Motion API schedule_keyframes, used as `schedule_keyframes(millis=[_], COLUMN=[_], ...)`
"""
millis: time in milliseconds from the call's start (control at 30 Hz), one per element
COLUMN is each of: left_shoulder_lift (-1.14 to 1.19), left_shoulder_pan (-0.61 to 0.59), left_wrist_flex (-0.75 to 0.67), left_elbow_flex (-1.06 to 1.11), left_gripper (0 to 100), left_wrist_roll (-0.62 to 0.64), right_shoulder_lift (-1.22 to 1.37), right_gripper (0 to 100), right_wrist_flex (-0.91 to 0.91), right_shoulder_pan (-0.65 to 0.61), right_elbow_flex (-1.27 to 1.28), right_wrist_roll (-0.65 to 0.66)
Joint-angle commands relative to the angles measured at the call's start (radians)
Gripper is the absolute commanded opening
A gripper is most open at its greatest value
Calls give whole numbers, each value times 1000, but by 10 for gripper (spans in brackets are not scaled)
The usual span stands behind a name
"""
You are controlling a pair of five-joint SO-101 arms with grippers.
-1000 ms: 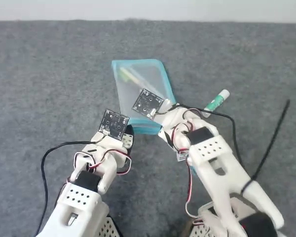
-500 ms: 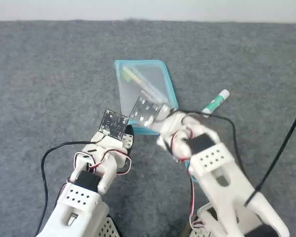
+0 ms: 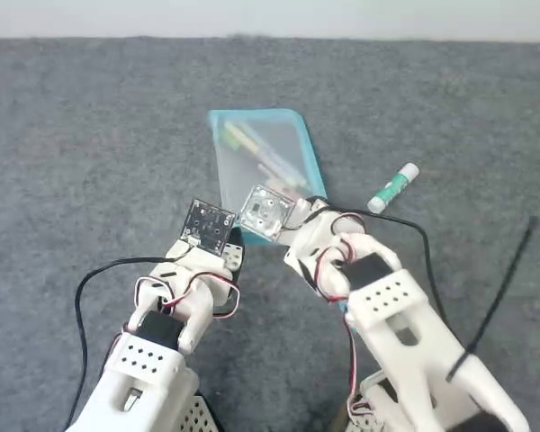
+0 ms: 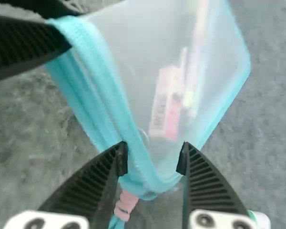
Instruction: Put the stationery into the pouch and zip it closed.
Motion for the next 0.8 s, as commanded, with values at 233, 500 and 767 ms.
schedule_keyframes(millis=[233,500,767], left_shoulder_lift=[-21,-21,-21], left_shoulder_pan=[3,6,6], left_wrist_flex=[-5,-3,12], left_elbow_flex=[-25,-19,-19], left_gripper=[12,12,12], left_wrist_roll=[-3,-5,-6], right_shoulder_lift=[220,243,252], right_gripper=[177,176,45], right_wrist_flex=[-127,-205,-217], right_shoulder_pan=[47,114,142], right_elbow_flex=[-103,-175,-204], right_wrist_roll=[-44,-227,-311])
